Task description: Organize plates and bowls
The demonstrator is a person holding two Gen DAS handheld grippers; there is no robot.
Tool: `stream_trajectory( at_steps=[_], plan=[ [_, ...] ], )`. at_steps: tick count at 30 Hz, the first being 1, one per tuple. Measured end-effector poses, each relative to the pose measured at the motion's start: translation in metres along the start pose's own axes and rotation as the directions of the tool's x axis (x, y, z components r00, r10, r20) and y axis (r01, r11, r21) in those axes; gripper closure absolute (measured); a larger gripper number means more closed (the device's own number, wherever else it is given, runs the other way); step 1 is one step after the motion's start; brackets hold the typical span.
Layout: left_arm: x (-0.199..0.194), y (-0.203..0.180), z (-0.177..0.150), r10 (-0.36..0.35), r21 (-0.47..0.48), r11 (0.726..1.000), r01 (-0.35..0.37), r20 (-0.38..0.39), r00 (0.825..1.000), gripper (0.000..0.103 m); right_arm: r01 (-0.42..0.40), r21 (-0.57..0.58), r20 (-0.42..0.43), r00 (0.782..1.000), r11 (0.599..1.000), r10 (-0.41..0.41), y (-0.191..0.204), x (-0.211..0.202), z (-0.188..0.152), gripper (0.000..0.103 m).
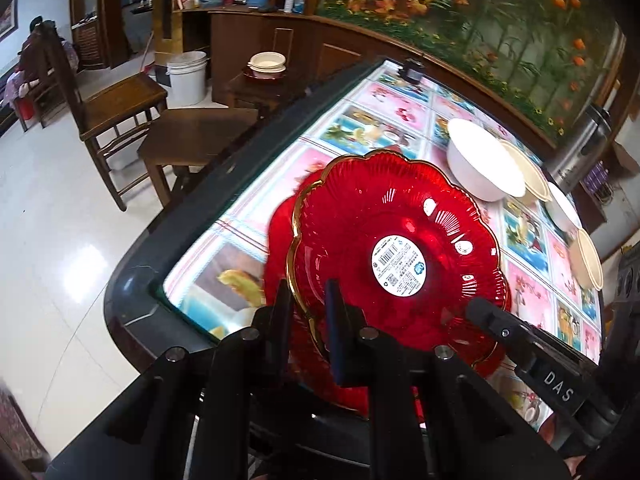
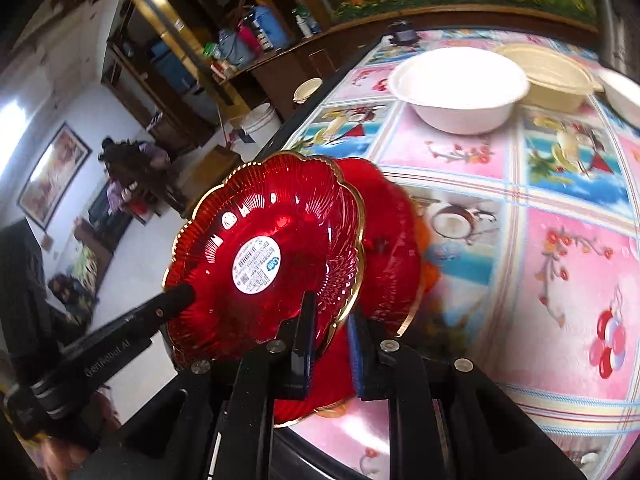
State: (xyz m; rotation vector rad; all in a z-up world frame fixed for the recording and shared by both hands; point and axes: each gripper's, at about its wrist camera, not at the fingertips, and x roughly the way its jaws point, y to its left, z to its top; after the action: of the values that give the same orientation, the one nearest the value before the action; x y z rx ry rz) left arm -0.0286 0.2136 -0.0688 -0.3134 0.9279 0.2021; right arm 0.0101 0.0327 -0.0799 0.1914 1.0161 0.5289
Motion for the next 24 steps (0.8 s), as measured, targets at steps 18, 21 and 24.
stream_trajectory(
  at_steps=[18, 21, 24],
  plan=[
    [-0.023, 0.000, 0.005, 0.088, 0.040, 0.995, -0.093, 0.120, 0.989, 0.090, 0.113, -0.149, 0.085, 0.991, 0.982, -0.101, 0.017, 0.000, -0.003, 0.077],
    [-0.027, -0.001, 0.007, 0.111, 0.039, 0.992, -0.118, 0.146, 0.983, 0.085, 0.103, -0.168, 0.093, 0.992, 0.980, -0.088, 0.017, -0.005, -0.005, 0.070],
    [-0.033, -0.002, 0.008, 0.135, 0.030, 0.989, -0.143, 0.178, 0.975, 0.066, 0.109, -0.211, 0.125, 0.989, 0.971, -0.084, 0.022, -0.016, -0.004, 0.063]
  ],
)
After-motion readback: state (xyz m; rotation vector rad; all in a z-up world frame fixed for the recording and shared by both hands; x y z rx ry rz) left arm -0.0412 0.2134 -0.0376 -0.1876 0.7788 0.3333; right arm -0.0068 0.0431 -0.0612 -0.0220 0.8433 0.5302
